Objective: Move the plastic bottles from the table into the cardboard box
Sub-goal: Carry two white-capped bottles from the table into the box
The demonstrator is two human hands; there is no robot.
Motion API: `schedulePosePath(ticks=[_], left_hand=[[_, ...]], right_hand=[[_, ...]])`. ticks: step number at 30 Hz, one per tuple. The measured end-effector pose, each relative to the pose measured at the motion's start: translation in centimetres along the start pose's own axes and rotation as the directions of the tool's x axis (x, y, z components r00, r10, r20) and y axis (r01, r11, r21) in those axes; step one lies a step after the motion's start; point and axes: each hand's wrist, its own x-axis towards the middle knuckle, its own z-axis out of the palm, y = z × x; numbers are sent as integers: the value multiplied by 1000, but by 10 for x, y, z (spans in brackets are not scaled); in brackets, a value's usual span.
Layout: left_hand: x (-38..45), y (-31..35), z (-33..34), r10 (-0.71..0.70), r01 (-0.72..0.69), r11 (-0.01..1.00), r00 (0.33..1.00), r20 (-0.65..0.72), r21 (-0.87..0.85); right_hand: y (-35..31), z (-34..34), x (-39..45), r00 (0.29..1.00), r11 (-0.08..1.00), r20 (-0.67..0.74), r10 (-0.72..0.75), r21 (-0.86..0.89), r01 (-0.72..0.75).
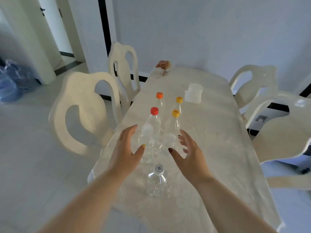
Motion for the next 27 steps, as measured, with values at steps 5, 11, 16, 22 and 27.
schedulePosePath(ticks=[5,11,16,22,27], left_hand=[[36,-12,10,-85,79,996,987,138,49],[56,-24,24,-146,145,989,972,186,23],[62,-27,31,-169,176,984,966,196,-17],[64,-12,25,-113,128,989,976,186,-71],[74,31,14,3,13,994,989,146,-108]], right_hand=[[10,22,23,995,994,39,94,-62,-91],[24,40,39,976,975,13,216,-51,-215],[29,46,46,965,965,21,261,17,-261],[26,32,41,966,964,-25,256,76,-254],[9,-8,29,969,971,-119,217,126,-202]])
